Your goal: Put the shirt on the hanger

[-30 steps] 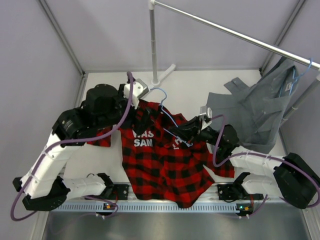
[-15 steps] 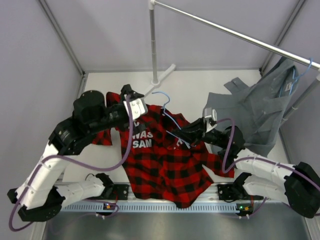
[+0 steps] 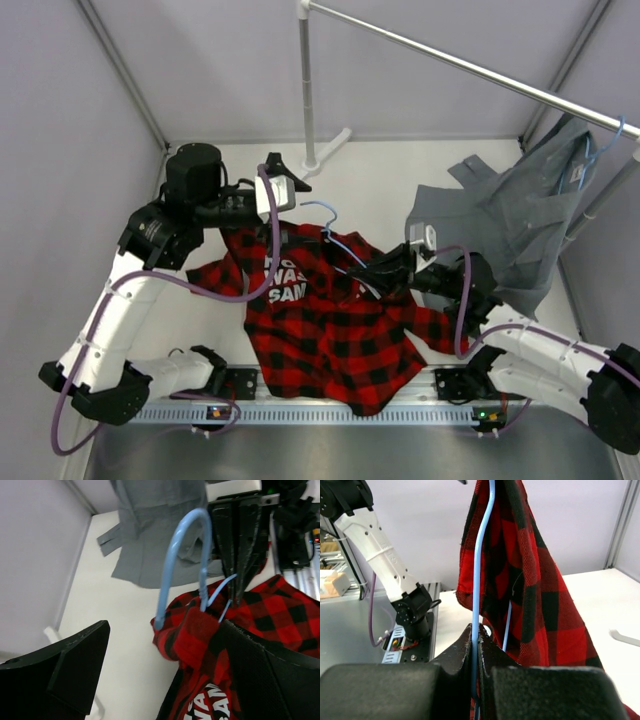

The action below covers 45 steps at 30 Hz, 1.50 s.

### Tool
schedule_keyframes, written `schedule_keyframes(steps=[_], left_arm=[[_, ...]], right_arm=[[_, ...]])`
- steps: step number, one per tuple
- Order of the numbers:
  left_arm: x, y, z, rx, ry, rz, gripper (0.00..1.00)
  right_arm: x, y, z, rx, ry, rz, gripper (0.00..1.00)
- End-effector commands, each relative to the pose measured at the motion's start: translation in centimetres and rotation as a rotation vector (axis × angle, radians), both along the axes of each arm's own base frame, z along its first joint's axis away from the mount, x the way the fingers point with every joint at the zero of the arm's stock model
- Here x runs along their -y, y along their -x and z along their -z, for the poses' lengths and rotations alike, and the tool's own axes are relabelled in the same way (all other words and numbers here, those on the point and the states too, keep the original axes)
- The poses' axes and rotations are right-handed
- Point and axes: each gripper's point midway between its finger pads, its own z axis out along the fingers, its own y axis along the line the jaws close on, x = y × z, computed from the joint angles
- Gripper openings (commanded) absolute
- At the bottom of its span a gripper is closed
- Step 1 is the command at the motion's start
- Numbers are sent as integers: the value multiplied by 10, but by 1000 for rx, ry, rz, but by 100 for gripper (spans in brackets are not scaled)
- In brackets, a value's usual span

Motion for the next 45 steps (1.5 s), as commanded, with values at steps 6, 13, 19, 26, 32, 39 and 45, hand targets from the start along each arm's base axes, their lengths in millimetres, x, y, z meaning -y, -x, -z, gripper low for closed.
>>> schedule_keyframes(steps=[6,13,19,26,32,39,45], left_arm=[[6,24,17,-72,-3,143,85],[7,20,36,-133,-33,135,77],[9,21,37,-149,-29,147,50],[7,24,37,-155,-22,152,47],[11,27,43,-197,-21,186,15],[11,34,40,-195,-7,218,0],[1,22,44,-201,-25,76,0]], right_arm=[[9,7,-38,135,-46,-9,0],[13,11,-39,154,-35,-19,0],[16,12,-39,164,-29,-14,0],[17,14,-38,167,-28,-25,0],[19,20,-44,192,-36,-40,0],[18,15,-45,184,-3,-26,0],[35,-28,-30,-44,65,252,100]])
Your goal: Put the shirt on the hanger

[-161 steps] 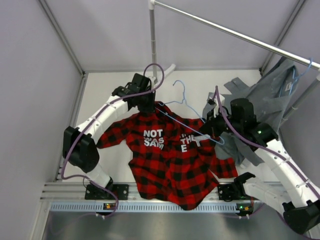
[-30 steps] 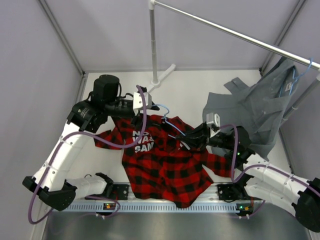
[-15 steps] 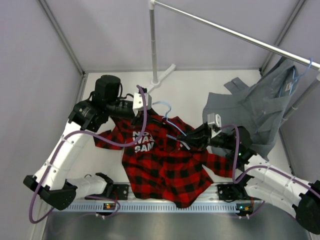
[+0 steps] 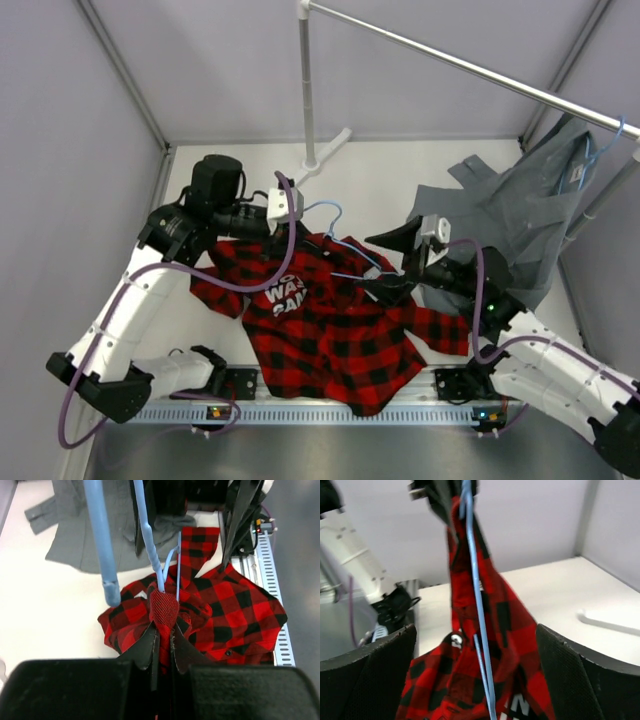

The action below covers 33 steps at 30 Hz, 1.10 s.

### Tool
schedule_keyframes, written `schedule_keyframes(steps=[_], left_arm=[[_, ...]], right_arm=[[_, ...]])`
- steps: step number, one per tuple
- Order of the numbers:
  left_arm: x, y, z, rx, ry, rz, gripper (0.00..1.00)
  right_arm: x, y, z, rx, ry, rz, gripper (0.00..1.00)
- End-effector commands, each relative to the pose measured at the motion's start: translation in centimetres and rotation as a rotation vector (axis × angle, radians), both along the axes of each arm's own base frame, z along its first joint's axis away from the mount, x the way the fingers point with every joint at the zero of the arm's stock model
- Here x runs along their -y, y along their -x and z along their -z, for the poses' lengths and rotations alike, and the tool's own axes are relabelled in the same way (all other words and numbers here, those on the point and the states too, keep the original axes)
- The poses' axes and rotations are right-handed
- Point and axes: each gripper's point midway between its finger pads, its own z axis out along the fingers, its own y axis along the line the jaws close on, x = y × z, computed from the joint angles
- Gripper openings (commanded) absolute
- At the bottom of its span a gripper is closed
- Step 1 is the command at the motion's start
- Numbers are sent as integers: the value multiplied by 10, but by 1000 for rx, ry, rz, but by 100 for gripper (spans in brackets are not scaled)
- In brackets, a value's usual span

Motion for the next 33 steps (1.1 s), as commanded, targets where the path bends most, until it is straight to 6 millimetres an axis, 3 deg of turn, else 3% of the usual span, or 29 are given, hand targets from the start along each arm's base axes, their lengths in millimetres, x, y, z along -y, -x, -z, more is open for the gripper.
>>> schedule_keyframes(steps=[1,5,9,13,16,20,24,25,29,33], left_arm=[[-6,-9,-7,34,19,-99,0],[-26,-52,-6,46,44,-448,0],[-35,-61,-2,-20,86,-579,0],[-45,-69,-1,-107,141,-724,0],[-44,-64,12,-193,165,-747,0],[-45,-54,27,-237,168,-741,0],[-53,-47,30,-220,193,-757,0],[-55,-43,26,-207,210,-758,0],[-60,-42,29,-193,223,-777,0],[-58,-43,36,-200,214,-773,0]], right_arm=[[23,-25,-17,-74,-16,223,99],[58,-37,2,-330,-89,435,99],[62,-37,22,-498,-100,469,100],[33,-39,49,-728,-85,383,79],[12,-42,63,-832,-97,360,77],[-12,-49,71,-830,-54,396,72],[-13,-68,94,-830,-39,513,57],[-11,-73,107,-844,-21,555,52],[-26,-64,126,-856,33,510,47],[-48,-55,121,-837,36,425,46]])
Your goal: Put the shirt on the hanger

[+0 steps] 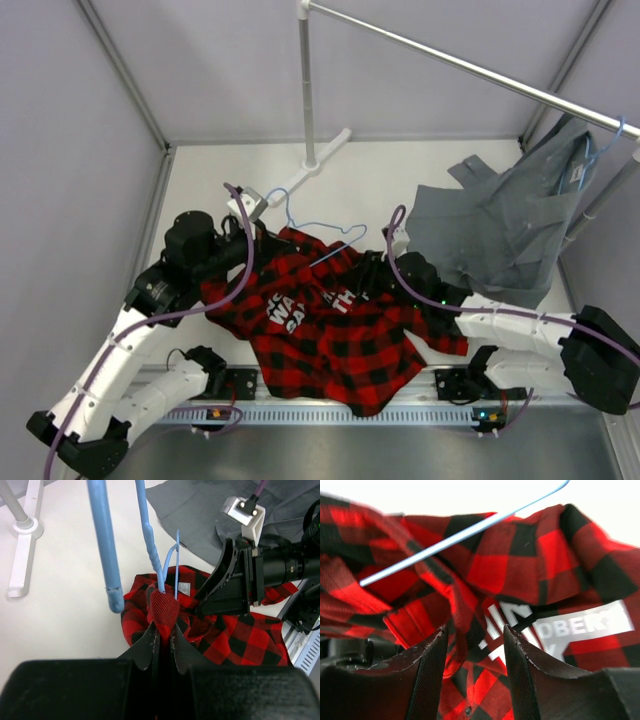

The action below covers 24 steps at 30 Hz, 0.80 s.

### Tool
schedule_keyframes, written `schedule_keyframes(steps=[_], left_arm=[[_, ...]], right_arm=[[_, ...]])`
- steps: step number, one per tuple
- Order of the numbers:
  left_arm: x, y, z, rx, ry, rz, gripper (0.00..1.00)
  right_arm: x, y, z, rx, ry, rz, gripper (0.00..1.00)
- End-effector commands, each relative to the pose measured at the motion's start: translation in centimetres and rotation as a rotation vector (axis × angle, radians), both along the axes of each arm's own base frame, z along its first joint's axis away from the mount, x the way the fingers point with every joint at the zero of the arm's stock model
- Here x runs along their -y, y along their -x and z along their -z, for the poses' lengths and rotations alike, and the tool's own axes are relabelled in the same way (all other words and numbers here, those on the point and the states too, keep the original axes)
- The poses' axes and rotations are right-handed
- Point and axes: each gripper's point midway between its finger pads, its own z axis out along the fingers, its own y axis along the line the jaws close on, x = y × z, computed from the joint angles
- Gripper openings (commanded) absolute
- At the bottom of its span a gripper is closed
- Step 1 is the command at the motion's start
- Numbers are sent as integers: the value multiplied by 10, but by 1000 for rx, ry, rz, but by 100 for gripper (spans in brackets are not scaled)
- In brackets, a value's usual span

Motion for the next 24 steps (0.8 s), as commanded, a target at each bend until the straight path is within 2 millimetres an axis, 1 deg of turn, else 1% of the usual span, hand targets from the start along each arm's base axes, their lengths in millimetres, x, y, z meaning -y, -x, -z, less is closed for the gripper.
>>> schedule_keyframes(steps=[1,3,5,6,7,10,15,18,19,21,22,24], left_arm=[[4,-9,-15,61,52,-11,0],[6,-10,-13,56,50,-8,0],[6,-10,-10,54,45,-7,0],[4,-11,-10,56,43,-14,0],[4,-11,-10,57,41,-15,0],[1,-13,-10,67,35,-35,0],[3,-12,-12,71,40,-26,0],[3,-14,-11,69,36,-27,0],[2,-14,-11,70,36,-30,0],[2,-14,-10,70,33,-29,0],[2,-15,-11,72,33,-32,0],[1,-15,-11,74,30,-38,0]], right_arm=[[-29,0,-39,88,-109,-51,46],[-32,1,-41,93,-115,-58,44],[-32,0,-36,87,-108,-51,38],[-32,0,-35,84,-107,-46,37],[-30,-1,-31,80,-100,-38,34],[-28,0,-23,60,-95,-27,30],[-34,9,-13,28,-90,-46,31],[-33,9,-7,17,-74,-30,30],[-33,9,-7,16,-71,-28,26],[-32,10,-6,15,-61,-18,25],[-31,9,-7,20,-57,-15,22],[-29,9,-4,12,-42,-9,22]])
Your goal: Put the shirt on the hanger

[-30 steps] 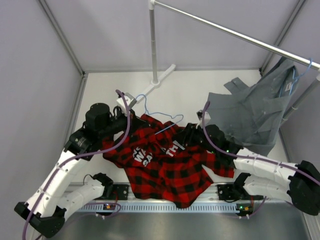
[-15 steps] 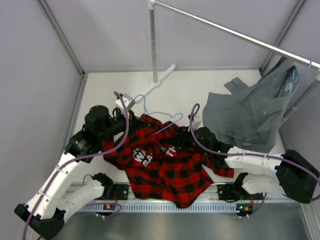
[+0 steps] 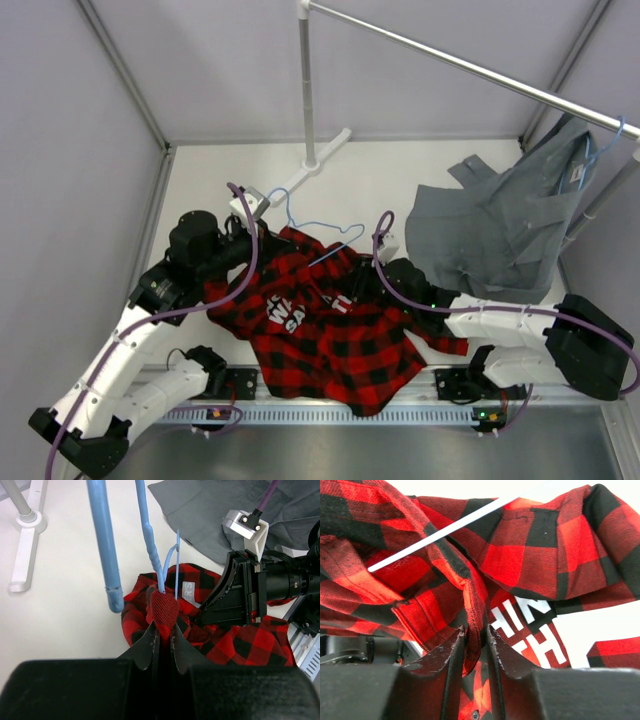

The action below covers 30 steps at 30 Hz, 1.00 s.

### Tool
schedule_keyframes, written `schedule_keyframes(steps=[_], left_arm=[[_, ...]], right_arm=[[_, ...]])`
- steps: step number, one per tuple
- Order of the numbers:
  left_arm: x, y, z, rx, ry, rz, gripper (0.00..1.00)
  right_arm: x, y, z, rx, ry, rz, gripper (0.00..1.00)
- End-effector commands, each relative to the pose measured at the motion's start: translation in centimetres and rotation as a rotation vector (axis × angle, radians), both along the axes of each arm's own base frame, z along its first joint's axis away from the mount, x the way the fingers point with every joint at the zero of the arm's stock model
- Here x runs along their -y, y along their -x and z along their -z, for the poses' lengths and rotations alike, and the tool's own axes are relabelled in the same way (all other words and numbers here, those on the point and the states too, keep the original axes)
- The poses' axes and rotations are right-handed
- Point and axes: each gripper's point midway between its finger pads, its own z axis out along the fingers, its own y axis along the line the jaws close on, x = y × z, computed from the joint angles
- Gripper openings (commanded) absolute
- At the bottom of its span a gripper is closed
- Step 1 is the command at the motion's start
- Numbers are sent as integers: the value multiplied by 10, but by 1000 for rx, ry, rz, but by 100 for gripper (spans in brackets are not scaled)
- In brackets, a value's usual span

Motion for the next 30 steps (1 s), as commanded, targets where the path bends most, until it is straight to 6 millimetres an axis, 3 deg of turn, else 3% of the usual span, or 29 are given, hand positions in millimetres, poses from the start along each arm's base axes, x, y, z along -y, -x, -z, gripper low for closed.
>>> schedule_keyframes(steps=[1,5,11,13,14,21,24,28,30], left_arm=[[1,-9,-20,85,36,-17,0],[1,-9,-22,91,37,-18,0],[-3,-12,-23,100,31,-44,0],[-4,-12,-24,103,32,-47,0],[-4,-12,-24,104,33,-49,0],[-6,-11,-27,113,38,-54,0],[-6,-7,-30,125,44,-46,0],[-5,3,-33,140,58,-6,0],[-3,9,-33,144,68,22,0]], right_arm=[[-5,-3,-19,34,-37,24,18],[-2,-4,-18,35,-21,37,6],[3,-4,-18,28,-17,56,13],[4,-2,-19,30,-22,53,8],[4,-2,-19,33,-24,48,0],[9,-3,-17,36,0,57,0],[21,-10,-12,23,37,70,0],[54,-42,-10,-2,43,123,0],[55,-49,-18,-2,49,104,0]])
